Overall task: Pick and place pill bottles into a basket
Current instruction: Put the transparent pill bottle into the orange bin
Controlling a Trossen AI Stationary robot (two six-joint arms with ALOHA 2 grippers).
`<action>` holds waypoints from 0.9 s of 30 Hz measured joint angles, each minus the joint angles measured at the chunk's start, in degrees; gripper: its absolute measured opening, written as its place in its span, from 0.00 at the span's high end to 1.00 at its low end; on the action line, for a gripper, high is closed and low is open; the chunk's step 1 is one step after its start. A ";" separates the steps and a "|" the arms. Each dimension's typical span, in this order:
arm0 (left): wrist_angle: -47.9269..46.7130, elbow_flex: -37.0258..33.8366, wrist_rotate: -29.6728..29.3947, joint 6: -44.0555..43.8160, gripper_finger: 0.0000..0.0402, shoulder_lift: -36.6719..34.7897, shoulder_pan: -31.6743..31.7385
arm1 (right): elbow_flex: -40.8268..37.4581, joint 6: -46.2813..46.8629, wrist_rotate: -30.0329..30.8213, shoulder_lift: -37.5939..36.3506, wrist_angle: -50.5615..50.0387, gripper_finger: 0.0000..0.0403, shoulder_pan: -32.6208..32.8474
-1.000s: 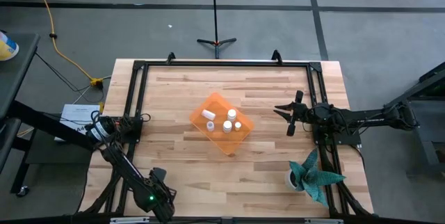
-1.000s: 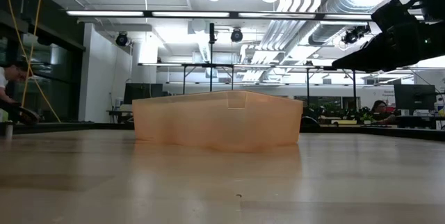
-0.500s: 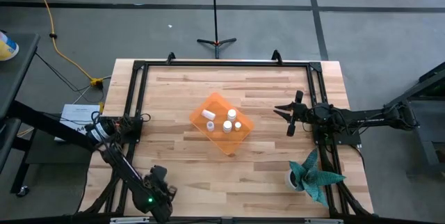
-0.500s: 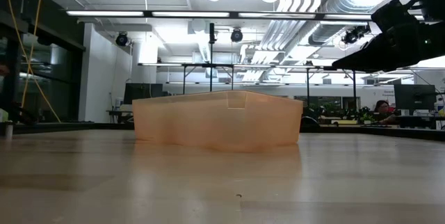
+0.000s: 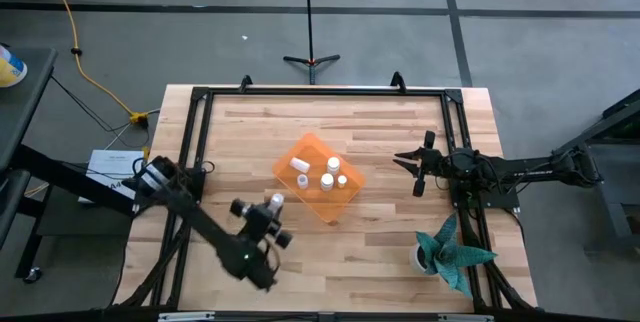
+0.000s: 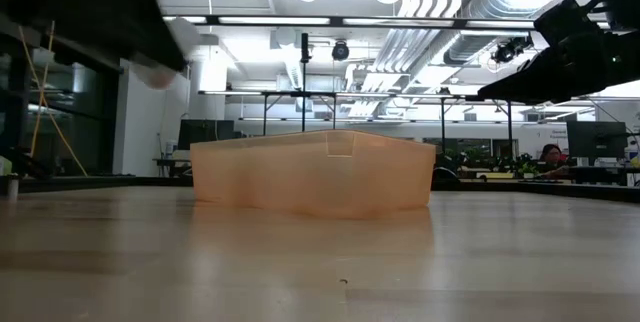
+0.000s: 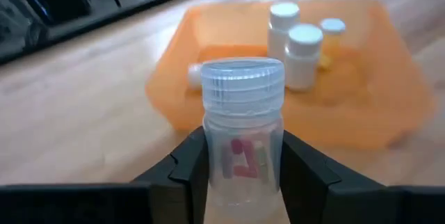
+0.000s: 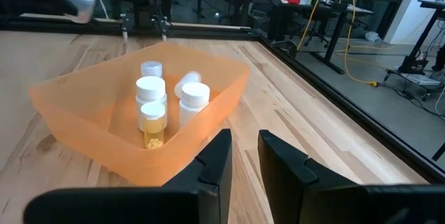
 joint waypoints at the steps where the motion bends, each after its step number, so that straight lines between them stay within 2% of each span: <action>1: 1.19 -0.16 -0.78 2.67 0.58 -0.04 1.74 | 0.01 0.00 0.00 0.00 0.00 0.85 0.00; 7: 11.31 -0.45 -7.24 19.52 0.57 -0.04 10.63 | 0.01 0.00 0.01 0.02 0.00 0.85 0.00; 10: 18.80 -0.45 -7.44 28.40 0.56 -0.04 13.66 | 0.01 0.00 0.06 0.02 0.00 0.85 0.00; 14: 32.04 -0.45 -4.03 43.94 0.57 -0.04 17.05 | 0.01 0.00 0.07 0.02 0.02 0.85 0.00; 17: 42.72 -0.43 1.61 57.93 0.57 -0.04 19.06 | 0.01 0.00 -0.07 0.02 0.02 0.85 0.00; 20: 51.52 -0.41 6.35 68.08 0.57 -0.07 20.69 | 0.01 0.01 -0.07 0.02 0.00 0.85 -0.01; 27: 68.05 -3.00 9.08 79.12 0.57 -0.20 21.41 | 0.01 0.63 -0.09 0.02 -0.46 0.85 -0.02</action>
